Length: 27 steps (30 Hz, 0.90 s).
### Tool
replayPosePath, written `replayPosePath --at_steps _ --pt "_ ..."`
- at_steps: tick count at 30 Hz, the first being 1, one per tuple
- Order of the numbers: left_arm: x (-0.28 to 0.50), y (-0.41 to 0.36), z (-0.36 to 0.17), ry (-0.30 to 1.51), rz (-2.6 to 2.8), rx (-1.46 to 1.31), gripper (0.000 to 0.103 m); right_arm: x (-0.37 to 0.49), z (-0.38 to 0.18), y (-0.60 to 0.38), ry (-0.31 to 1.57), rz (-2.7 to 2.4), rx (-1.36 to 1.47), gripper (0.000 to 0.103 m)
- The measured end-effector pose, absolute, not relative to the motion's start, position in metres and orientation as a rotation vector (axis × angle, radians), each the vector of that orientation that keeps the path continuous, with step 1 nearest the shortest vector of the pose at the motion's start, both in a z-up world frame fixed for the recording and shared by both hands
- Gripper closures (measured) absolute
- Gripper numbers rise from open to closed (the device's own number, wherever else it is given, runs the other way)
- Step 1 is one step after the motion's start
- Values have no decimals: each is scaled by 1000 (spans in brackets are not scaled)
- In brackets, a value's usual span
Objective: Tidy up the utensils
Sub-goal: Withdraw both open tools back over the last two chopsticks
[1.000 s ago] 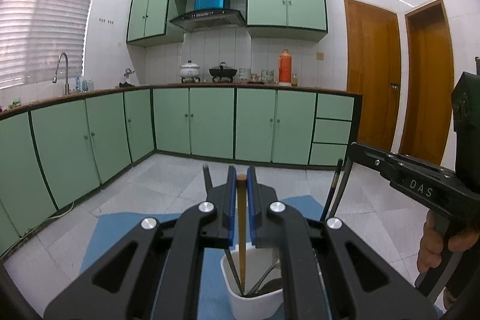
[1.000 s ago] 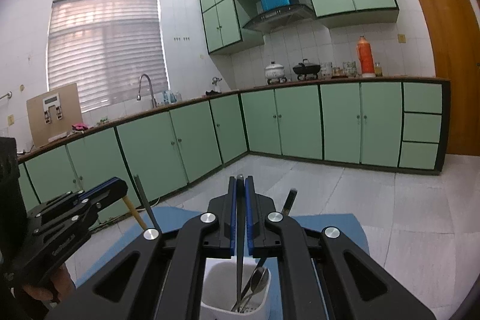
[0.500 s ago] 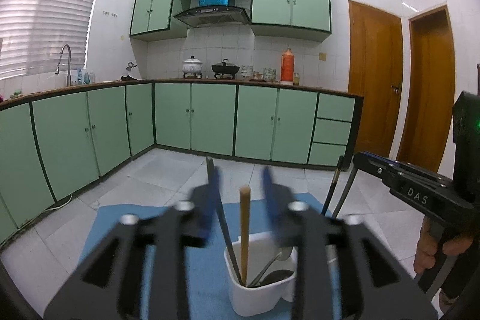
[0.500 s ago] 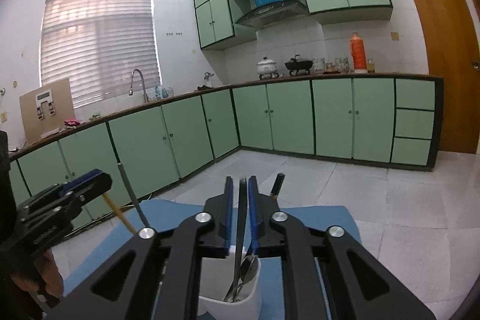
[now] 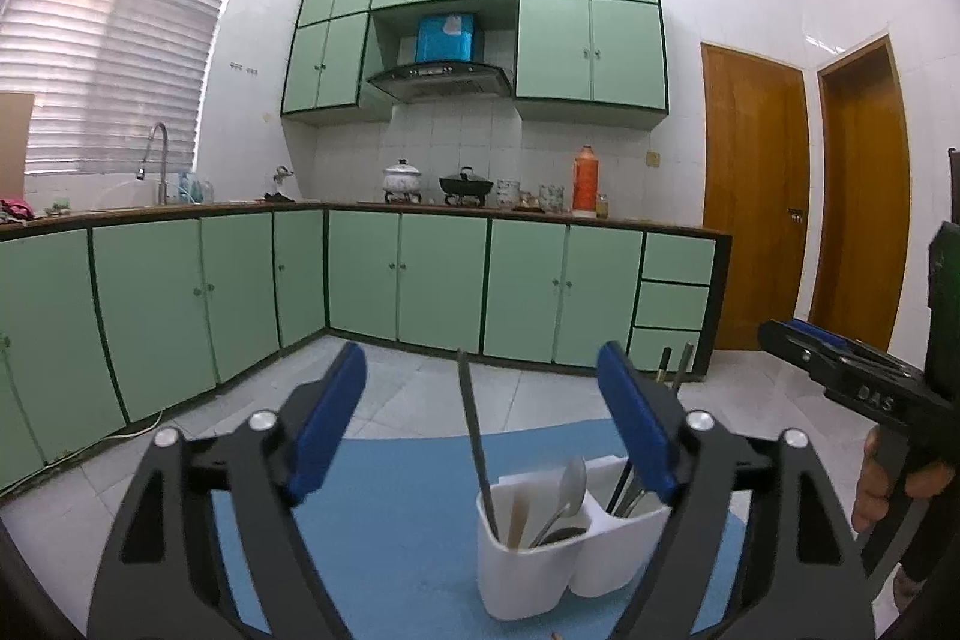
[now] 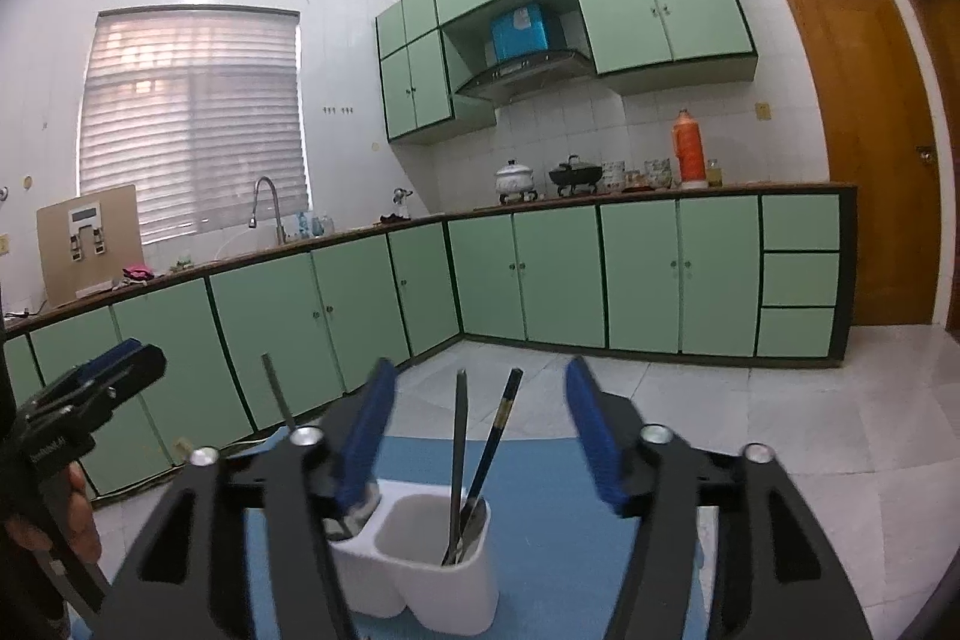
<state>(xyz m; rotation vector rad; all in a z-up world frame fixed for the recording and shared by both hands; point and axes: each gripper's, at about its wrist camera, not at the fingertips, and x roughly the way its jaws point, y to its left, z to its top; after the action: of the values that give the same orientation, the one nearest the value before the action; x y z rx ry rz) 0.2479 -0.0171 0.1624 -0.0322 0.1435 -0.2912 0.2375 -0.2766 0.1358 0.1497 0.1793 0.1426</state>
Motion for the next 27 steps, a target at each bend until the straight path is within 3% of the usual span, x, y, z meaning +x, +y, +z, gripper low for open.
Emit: replayPosePath --at_steps 3,9,27 --pt "224 -10 158 131 -271 -39 17 213 129 -272 163 128 139 28" --pt "178 -5 135 129 -251 -6 13 168 105 -261 160 98 128 15" --pt "93 26 13 347 -212 -16 10 70 8 -217 284 66 114 8"
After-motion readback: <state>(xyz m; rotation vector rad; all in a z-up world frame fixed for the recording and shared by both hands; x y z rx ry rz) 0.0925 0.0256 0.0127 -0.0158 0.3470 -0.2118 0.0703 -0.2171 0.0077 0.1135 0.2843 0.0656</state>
